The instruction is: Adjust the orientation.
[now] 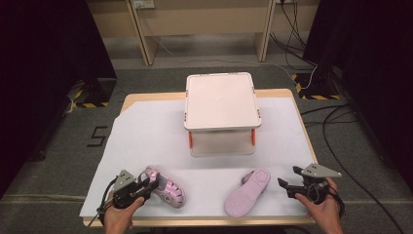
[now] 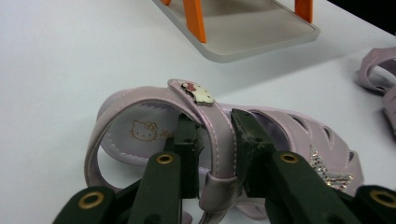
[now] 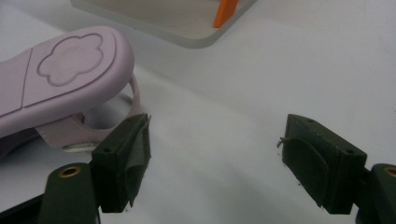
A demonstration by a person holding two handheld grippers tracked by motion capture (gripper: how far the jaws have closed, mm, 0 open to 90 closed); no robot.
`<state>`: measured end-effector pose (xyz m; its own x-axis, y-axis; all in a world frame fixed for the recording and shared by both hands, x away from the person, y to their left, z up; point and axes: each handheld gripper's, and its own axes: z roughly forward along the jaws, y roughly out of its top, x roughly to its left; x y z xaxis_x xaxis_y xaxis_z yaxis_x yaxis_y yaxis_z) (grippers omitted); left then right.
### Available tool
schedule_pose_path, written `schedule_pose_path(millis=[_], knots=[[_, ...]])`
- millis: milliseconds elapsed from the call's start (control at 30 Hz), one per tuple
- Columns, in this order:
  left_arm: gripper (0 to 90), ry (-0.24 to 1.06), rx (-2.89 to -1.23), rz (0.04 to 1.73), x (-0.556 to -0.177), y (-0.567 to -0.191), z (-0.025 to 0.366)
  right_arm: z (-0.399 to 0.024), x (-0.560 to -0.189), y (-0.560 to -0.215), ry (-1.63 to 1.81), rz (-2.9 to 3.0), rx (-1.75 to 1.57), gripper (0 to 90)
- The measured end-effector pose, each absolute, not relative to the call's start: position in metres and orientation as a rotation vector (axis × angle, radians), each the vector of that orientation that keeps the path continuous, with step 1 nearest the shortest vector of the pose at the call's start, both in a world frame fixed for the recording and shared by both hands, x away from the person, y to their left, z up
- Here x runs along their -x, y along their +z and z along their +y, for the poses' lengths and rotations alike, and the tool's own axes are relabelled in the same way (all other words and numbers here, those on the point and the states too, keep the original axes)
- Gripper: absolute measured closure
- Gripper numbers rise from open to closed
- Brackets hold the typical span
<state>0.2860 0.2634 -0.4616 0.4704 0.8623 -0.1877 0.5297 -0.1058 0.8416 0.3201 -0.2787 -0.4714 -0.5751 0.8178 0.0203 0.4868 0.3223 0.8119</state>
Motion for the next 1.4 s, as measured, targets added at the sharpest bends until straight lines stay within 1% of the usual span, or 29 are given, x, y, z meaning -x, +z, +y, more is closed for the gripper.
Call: schedule_pose_path(millis=[167,300,367,433,467,500,600,633,733,967,1067,1167,1233,1267,1333,1400], knots=[[70.3,0.445,-1.791,1.188,-0.3,-0.463,0.253,-0.28,-0.321,-0.473,1.138,2.205,-1.161,24.5],[66.9,0.408,-1.78,1.195,-0.312,-0.466,0.248,-0.281,-0.321,-0.473,1.14,2.202,-1.165,24.5],[60.8,0.4,-1.772,1.201,-0.315,-0.467,0.246,-0.281,-0.32,-0.472,1.143,2.2,-1.168,24.5],[51.6,0.422,-1.773,1.199,-0.317,-0.466,0.245,-0.28,-0.321,-0.473,1.138,2.206,-1.159,24.5],[48.4,0.422,-1.773,1.199,-0.317,-0.466,0.245,-0.28,-0.321,-0.473,1.138,2.206,-1.159,24.5],[47.0,0.423,-1.771,1.189,-0.318,-0.463,0.243,-0.28,-0.321,-0.473,1.139,2.203,-1.162,24.5],[39.2,0.462,-1.794,1.174,-0.317,-0.461,0.243,-0.28,-0.321,-0.473,1.139,2.202,-1.162,24.5],[37.4,0.454,-1.783,1.166,-0.317,-0.46,0.244,-0.28,-0.321,-0.473,1.137,2.204,-1.164,24.5],[35.8,0.459,-1.787,1.134,-0.314,-0.455,0.249,-0.281,-0.321,-0.473,1.14,2.201,-1.167,24.5],[36.2,0.437,-1.875,1.071,-0.307,-0.447,0.256,-0.28,-0.321,-0.473,1.142,2.202,-1.165,24.5],[36.4,0.387,-1.961,1.041,-0.31,-0.453,0.257,-0.281,-0.321,-0.474,1.14,2.204,-1.171,24.5],[33.8,0.389,-1.971,1.023,-0.317,-0.459,0.258,-0.28,-0.321,-0.474,1.138,2.204,-1.169,24.5],[34.0,0.356,-1.986,1.003,-0.322,-0.463,0.258,-0.28,-0.321,-0.474,1.134,2.207,-1.168,24.5],[36.0,0.336,-1.992,0.993,-0.323,-0.464,0.259,-0.28,-0.321,-0.474,1.135,2.206,-1.171,24.5],[44.2,0.307,-2.003,0.974,-0.324,-0.462,0.261,-0.28,-0.321,-0.474,1.134,2.208,-1.167,24.6],[58.1,0.309,-1.989,0.968,-0.323,-0.46,0.262,-0.28,-0.322,-0.475,1.133,2.209,-1.169,24.6]])
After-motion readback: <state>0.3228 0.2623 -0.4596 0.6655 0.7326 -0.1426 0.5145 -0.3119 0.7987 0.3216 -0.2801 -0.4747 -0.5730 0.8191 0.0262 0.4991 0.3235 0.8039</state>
